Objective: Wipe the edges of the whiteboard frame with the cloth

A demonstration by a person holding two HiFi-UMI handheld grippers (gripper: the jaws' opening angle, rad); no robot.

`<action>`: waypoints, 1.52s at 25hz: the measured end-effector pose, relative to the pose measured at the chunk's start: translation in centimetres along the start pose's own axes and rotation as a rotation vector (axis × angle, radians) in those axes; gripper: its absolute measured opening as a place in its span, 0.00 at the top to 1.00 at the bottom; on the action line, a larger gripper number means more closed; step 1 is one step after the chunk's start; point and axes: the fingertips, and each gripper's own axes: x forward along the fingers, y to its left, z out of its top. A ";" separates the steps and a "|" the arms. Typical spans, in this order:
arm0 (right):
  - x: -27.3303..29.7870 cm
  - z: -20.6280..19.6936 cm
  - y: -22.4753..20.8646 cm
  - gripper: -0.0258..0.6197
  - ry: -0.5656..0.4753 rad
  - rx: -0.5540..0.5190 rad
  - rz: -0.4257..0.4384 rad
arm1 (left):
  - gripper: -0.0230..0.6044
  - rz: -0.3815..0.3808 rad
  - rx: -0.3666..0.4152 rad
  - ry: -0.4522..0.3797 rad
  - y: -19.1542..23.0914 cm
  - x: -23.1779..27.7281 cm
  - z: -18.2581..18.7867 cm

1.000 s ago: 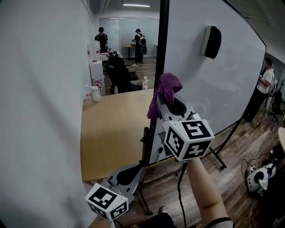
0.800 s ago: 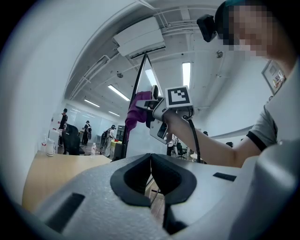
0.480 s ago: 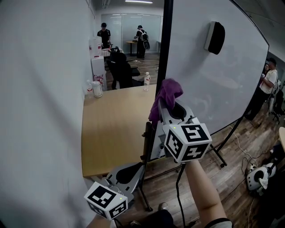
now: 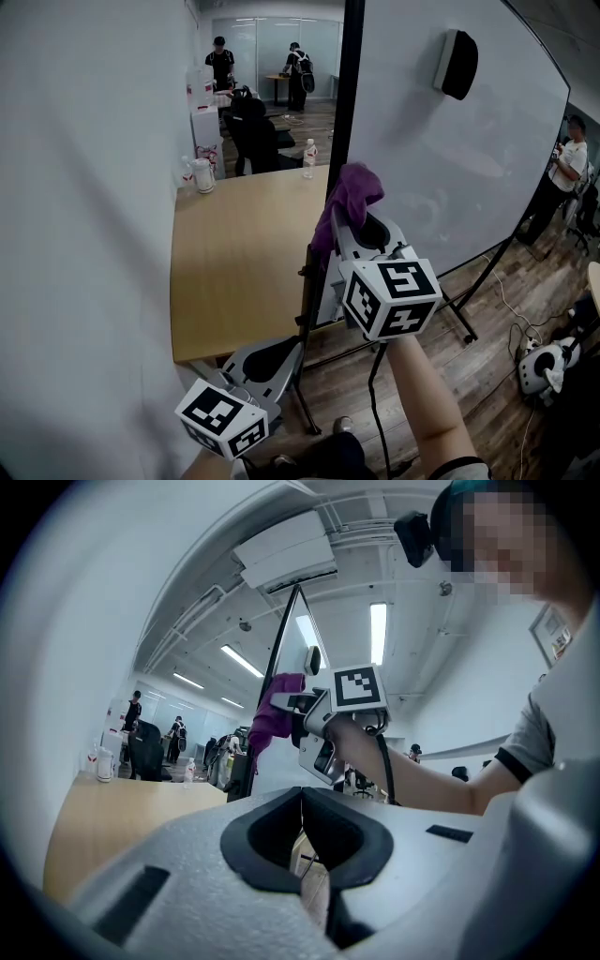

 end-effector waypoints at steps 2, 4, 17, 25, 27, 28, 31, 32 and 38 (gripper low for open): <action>0.0 -0.4 0.0 0.86 0.006 0.003 0.001 | 0.93 0.003 -0.003 0.000 0.1 0.0 -0.1; 0.0 -0.9 0.0 0.86 0.015 0.006 0.001 | 0.93 0.005 -0.006 0.002 0.1 -0.1 -0.3; -0.9 -6.0 0.3 0.86 0.106 0.013 0.009 | 0.93 0.022 -0.029 0.017 0.2 -0.5 -1.5; -1.4 -9.4 0.7 0.86 0.152 0.022 0.007 | 0.93 0.033 -0.051 0.028 0.7 -0.8 -2.5; -1.6 -10.0 0.7 0.86 0.157 0.029 0.004 | 0.93 0.033 -0.057 0.032 0.7 -0.7 -2.8; -1.6 -10.2 0.6 0.86 0.158 0.034 0.001 | 0.93 0.033 -0.059 0.034 0.6 -0.7 -2.9; -1.8 -10.9 0.6 0.86 0.162 0.046 -0.002 | 0.93 0.034 -0.066 0.038 0.7 -0.7 -3.3; -1.8 -11.2 0.6 0.86 0.167 0.046 -0.002 | 0.93 0.035 -0.069 0.039 0.8 -0.7 -3.4; -2.1 -13.5 0.7 0.86 0.207 0.035 0.008 | 0.93 0.042 -0.084 0.046 1.1 -0.5 -4.0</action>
